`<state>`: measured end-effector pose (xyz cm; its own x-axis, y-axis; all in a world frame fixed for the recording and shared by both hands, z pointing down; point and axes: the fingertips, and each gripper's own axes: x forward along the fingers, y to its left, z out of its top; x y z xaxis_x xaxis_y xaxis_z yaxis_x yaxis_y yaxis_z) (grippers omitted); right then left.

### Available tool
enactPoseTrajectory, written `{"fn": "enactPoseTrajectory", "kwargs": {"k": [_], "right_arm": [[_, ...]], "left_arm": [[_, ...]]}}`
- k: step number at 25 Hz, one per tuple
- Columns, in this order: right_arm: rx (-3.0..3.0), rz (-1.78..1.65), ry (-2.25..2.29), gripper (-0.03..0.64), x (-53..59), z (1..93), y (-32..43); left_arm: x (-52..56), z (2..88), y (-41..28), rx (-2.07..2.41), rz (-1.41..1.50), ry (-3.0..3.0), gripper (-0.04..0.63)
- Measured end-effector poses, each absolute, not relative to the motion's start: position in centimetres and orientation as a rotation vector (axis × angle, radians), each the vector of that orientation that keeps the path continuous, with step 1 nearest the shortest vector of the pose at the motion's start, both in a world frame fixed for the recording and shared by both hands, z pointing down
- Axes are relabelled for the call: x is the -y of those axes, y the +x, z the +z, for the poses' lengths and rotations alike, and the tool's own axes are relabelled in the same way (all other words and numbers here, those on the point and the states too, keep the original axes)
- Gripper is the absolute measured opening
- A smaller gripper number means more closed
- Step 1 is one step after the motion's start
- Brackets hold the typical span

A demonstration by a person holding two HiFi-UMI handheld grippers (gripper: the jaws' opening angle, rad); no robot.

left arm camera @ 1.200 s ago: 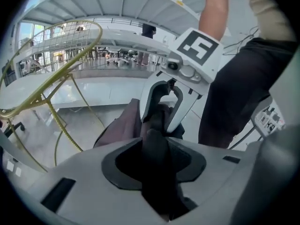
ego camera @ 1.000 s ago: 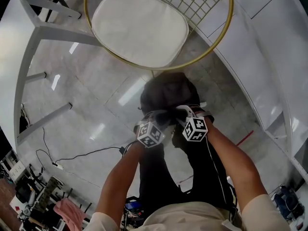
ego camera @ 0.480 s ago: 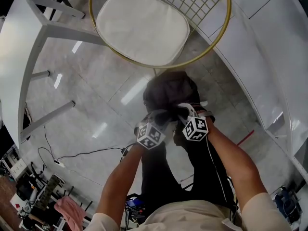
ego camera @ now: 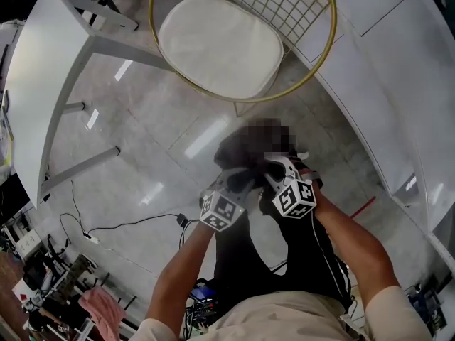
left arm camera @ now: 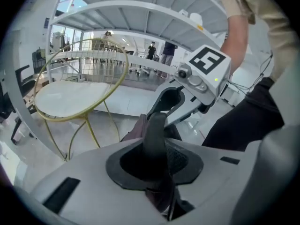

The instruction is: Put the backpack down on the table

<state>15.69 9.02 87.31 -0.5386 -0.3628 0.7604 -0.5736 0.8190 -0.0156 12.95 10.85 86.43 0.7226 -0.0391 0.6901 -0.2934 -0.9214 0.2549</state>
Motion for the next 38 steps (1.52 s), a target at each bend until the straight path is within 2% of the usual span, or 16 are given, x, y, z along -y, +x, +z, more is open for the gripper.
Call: {"fn": "enactPoseTrajectory", "kwargs": {"k": [9, 25, 38], "right_arm": [[2.266, 0.284, 0.675, 0.101, -9.4, 73.9, 13.7], [2.415, -0.027, 0.775, 0.098, 1.4, 47.2, 6.4], [2.460, -0.201, 0.910, 0.063, 7.1, 34.4, -2.8]], "left_arm": [[-11.3, 73.0, 11.2, 0.392, 0.949, 2.602, 0.091], [-1.2, 47.1, 4.1, 0.823, 0.766, 2.782, 0.091], [4.2, 33.3, -4.7, 1.043, 0.507, 2.871, 0.087]]}}
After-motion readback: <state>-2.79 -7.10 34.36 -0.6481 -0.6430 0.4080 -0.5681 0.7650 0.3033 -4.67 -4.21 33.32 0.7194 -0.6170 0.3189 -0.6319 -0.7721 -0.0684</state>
